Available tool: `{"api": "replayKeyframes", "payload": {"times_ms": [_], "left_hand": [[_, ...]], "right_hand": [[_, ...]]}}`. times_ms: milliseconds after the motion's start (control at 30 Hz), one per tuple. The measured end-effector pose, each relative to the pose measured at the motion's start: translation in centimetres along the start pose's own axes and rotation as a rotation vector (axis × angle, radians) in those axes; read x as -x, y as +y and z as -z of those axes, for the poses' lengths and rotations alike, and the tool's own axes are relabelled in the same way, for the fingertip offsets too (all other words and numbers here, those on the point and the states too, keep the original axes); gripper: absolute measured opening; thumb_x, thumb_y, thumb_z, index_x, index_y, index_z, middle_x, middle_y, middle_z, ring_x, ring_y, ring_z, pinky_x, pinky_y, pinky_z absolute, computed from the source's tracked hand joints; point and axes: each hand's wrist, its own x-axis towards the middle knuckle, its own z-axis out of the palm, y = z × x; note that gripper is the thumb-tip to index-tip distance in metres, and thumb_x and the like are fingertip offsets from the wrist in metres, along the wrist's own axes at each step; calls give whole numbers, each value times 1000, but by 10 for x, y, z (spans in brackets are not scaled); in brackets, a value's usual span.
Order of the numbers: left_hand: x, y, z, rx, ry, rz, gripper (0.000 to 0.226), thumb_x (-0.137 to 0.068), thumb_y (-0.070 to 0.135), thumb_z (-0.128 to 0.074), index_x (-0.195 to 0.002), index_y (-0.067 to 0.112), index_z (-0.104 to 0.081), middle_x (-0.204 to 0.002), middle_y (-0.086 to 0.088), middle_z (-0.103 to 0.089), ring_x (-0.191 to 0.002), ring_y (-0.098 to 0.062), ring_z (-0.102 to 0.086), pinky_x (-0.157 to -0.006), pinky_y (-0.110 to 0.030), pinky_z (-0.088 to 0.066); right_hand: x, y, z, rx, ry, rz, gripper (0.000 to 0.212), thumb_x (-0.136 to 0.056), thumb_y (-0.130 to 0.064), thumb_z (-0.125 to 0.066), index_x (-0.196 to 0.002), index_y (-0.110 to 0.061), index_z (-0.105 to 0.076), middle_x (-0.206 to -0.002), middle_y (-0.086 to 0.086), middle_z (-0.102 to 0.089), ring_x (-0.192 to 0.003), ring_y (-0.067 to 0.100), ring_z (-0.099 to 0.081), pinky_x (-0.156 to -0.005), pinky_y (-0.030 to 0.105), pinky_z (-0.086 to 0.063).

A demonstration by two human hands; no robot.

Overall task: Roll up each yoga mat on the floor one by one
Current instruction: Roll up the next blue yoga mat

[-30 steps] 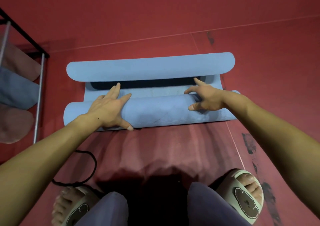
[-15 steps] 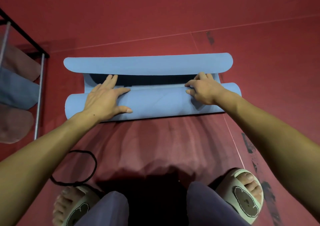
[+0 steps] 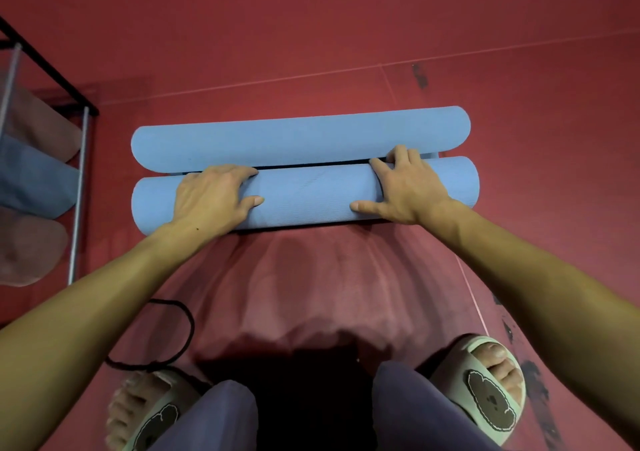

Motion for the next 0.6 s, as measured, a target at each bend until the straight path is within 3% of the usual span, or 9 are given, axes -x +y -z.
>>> {"api": "replayKeyframes", "payload": {"times_ms": [133,233,333,433,533,600], "left_hand": [[-2,0,-3,-69,-5,-29,59,-100,56,-46,-152,27,-48,-152,1,-56,-137,-25,-52,-103,-49,-43],[-7,-7,-12,-115,-72,-43,87,-88,75,-33,-158,24,-35,-154,1,-47,-141,-23,-43,-111,-52,-38],[-13,-13,-21,-168,-129,-61,117,-70,89,-55,-162,25,-20,-158,0,-37,-148,-25,-33,-119,-58,-30],[-14,-12,-29,-250,-113,-73,132,-63,70,-86,-164,22,-15,-158,-5,-35,-149,-28,-32,-121,-60,-26],[-15,-13,-38,-308,-30,-83,132,-55,55,-97,-160,17,-26,-144,-11,-49,-134,-33,-47,-113,-59,-37],[-20,-19,-38,-270,6,-105,125,-52,53,-98,-154,19,-36,-136,-8,-57,-125,-33,-55,-105,-56,-45]], "right_hand": [[-1,-4,3,-11,15,-8,111,-69,-95,-28,-144,-16,-48,-128,13,-53,-116,37,-54,-107,54,-42],[-2,-6,4,-31,28,-1,104,-74,-93,-27,-142,-16,-47,-136,11,-55,-127,35,-52,-114,57,-34],[-1,-4,-1,9,5,3,116,-71,-96,-31,-156,-17,-35,-153,14,-41,-144,37,-35,-122,63,-22],[2,-8,-8,110,-2,-58,133,-60,-90,-69,-163,-25,-17,-156,24,-25,-145,47,-27,-119,72,-18],[3,-7,-10,163,54,-60,137,-53,-75,-88,-161,-23,-22,-146,19,-38,-134,41,-39,-115,70,-27],[4,0,-10,185,120,-27,124,-53,-69,-91,-151,-16,-36,-137,12,-49,-125,35,-48,-108,65,-37]]}}
